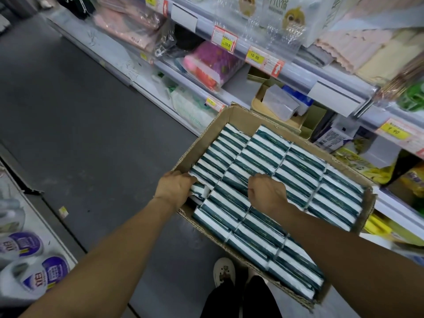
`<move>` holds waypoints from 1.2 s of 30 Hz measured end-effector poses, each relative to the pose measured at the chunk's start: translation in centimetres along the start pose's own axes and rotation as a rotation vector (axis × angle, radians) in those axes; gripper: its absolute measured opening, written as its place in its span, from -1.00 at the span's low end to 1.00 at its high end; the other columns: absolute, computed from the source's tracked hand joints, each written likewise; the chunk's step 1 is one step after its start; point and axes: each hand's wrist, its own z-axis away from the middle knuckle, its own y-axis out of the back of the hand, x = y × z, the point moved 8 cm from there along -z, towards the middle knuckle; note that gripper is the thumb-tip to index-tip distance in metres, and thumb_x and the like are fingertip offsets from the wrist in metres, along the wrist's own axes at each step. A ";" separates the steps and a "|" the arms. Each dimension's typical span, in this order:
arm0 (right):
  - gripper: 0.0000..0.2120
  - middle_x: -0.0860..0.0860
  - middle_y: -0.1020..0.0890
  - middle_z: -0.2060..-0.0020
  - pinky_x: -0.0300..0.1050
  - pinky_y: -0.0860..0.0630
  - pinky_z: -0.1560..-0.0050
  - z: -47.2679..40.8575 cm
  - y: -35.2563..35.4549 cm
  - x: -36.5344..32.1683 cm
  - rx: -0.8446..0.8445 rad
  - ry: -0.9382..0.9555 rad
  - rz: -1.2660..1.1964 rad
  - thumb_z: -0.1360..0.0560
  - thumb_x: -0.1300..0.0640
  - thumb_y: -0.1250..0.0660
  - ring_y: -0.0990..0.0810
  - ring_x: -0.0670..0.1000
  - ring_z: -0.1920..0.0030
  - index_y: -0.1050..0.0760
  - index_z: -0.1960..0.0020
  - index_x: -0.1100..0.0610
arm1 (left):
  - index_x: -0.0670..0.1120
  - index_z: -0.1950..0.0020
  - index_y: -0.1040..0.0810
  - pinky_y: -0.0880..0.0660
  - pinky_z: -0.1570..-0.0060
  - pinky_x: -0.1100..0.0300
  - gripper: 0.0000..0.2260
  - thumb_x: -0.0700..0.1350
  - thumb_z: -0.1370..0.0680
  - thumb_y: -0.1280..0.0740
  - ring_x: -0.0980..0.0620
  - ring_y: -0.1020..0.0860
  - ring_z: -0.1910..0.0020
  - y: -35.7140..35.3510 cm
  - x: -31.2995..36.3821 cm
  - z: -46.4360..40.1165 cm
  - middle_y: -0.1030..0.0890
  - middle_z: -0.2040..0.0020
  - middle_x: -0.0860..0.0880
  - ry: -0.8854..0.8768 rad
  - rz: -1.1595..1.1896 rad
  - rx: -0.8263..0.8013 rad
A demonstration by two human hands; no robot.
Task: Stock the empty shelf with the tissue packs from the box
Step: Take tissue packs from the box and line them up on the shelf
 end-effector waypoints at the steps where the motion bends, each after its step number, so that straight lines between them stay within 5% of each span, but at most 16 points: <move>1: -0.90 -0.03 -0.51 0.05 -0.19 -0.41 0.34 0.3 0.8 0.0 0.024 0.016 -0.064 -0.57 0.12 -0.20 -0.50 -0.03 0.11 -0.48 0.04 0.08 | 0.10 -0.28 -0.49 -0.35 -0.22 0.10 -0.74 -0.05 -0.58 -0.30 -0.01 -0.47 -0.15 0.5 -0.2 0.2 -0.59 -0.11 0.09 0.013 0.016 0.008; 4: -0.88 0.00 -0.46 0.19 -0.11 -0.41 0.28 1.2 3.3 0.6 0.030 0.030 -0.368 -0.54 0.13 -0.24 -0.47 0.01 0.21 -0.35 0.17 0.08 | 0.07 -0.27 -0.49 -0.36 -0.21 0.08 -0.75 -0.05 -0.59 -0.31 -0.03 -0.51 -0.15 2.3 -0.7 1.2 -0.59 -0.10 0.06 0.068 0.154 0.044; 8: -0.83 0.05 -0.45 0.36 -0.02 -0.47 0.25 2.3 7.0 2.8 0.037 -0.071 -0.908 -0.53 0.28 -0.28 -0.44 -0.01 0.35 -0.37 0.21 0.15 | -0.01 -0.19 -0.48 -0.47 0.18 0.12 -0.79 0.02 -0.60 -0.29 -0.04 -0.56 0.15 5.0 -1.5 3.0 -0.56 0.16 0.01 0.212 0.545 0.120; 13: -0.87 0.14 -0.53 0.18 -0.10 -0.64 0.35 5.3 11.5 5.8 0.025 -0.240 -1.302 -0.60 0.24 -0.25 -0.61 0.05 0.22 -0.47 0.13 0.17 | -0.10 -0.10 -0.53 -0.54 0.10 0.12 -0.82 -0.04 -0.58 -0.36 -0.04 -0.62 0.07 8.6 -0.3 4.3 -0.65 -0.03 -0.11 0.370 1.227 0.187; 20: -0.82 0.04 -0.58 0.02 0.00 -0.64 0.35 11.0 19.0 8.2 0.290 -0.199 -1.464 -0.62 0.18 -0.23 -0.62 0.05 0.05 -0.57 -0.12 0.01 | -0.03 -0.16 -0.57 -0.58 0.27 0.16 -0.84 -0.07 -0.59 -0.36 0.02 -0.67 0.15 15.7 6.9 6.6 -0.71 0.07 -0.02 0.216 1.737 0.132; 24: -0.78 0.11 -0.66 -0.03 0.10 -0.66 0.19 14.7 22.8 7.9 0.396 -0.093 -1.527 -0.57 0.13 -0.32 -0.68 0.10 0.07 -0.57 -0.20 0.06 | -0.06 -0.19 -0.55 -0.57 0.32 0.15 -0.82 -0.09 -0.60 -0.34 0.00 -0.68 0.14 19.9 10.6 7.6 -0.71 0.05 -0.04 0.118 1.853 0.095; 29: -0.66 -0.10 -0.67 0.02 -0.25 -0.61 0.10 19.1 28.5 9.1 0.583 -0.006 -1.425 -0.43 0.33 -0.45 -0.66 -0.18 0.12 -0.58 -0.12 0.02 | -0.09 -0.16 -0.54 -0.56 0.33 0.15 -0.84 -0.10 -0.59 -0.35 0.03 -0.67 0.23 25.2 13.6 8.6 -0.70 0.14 -0.03 -0.012 1.839 0.125; 32: -0.64 -0.04 -0.68 -0.01 -0.09 -0.64 0.14 21.6 31.6 11.2 0.686 -0.007 -1.382 -0.43 0.32 -0.46 -0.68 -0.07 0.11 -0.58 -0.13 -0.02 | -0.10 -0.12 -0.56 -0.56 0.41 0.19 -0.88 -0.14 -0.59 -0.35 0.06 -0.68 0.29 28.7 14.8 9.3 -0.70 0.14 -0.05 -0.090 1.853 0.143; 36: -0.64 0.03 -0.68 -0.04 0.11 -0.61 0.11 25.2 35.2 15.3 0.825 -0.041 -1.321 -0.44 0.29 -0.46 -0.68 0.06 0.06 -0.58 -0.17 0.00 | -0.05 -0.07 -0.59 -0.57 0.20 0.14 -0.90 -0.09 -0.58 -0.37 0.05 -0.68 0.19 33.8 16.2 9.5 -0.71 0.08 -0.02 -0.224 1.734 0.232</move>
